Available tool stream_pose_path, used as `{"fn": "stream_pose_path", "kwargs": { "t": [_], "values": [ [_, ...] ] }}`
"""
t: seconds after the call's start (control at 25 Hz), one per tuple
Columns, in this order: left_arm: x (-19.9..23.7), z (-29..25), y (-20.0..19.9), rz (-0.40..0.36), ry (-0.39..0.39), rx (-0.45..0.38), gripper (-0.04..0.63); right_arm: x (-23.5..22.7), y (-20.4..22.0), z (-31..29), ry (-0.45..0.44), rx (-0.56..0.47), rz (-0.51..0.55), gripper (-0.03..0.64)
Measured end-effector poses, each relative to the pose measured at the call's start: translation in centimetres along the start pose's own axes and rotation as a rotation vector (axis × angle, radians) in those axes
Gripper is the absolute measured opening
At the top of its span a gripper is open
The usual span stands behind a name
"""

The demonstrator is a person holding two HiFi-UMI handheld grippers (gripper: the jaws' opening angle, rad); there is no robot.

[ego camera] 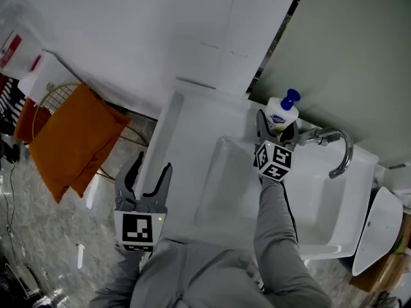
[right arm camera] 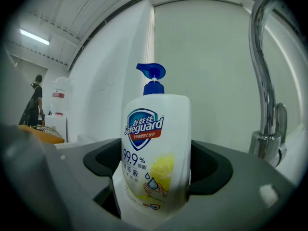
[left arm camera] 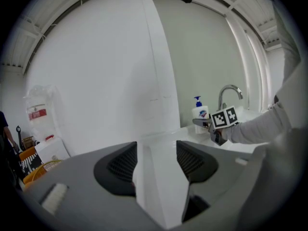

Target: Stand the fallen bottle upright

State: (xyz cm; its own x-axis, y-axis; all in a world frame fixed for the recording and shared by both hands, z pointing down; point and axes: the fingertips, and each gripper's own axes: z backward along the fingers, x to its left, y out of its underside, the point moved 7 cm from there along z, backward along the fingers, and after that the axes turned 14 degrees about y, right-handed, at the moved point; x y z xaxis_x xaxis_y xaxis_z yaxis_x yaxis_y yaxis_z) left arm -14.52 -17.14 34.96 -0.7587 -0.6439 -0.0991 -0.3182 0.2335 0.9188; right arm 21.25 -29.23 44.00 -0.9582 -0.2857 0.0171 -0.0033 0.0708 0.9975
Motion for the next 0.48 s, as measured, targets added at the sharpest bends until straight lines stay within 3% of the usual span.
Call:
{"fn": "stream_pose_path", "kwargs": {
  "t": [0.48],
  "values": [
    [-0.7, -0.8, 0.4, -0.003, 0.019, 0.031, 0.304, -0.2, 1.5, 0.3, -0.012, -0.026, 0.004, 0.414]
  ]
}}
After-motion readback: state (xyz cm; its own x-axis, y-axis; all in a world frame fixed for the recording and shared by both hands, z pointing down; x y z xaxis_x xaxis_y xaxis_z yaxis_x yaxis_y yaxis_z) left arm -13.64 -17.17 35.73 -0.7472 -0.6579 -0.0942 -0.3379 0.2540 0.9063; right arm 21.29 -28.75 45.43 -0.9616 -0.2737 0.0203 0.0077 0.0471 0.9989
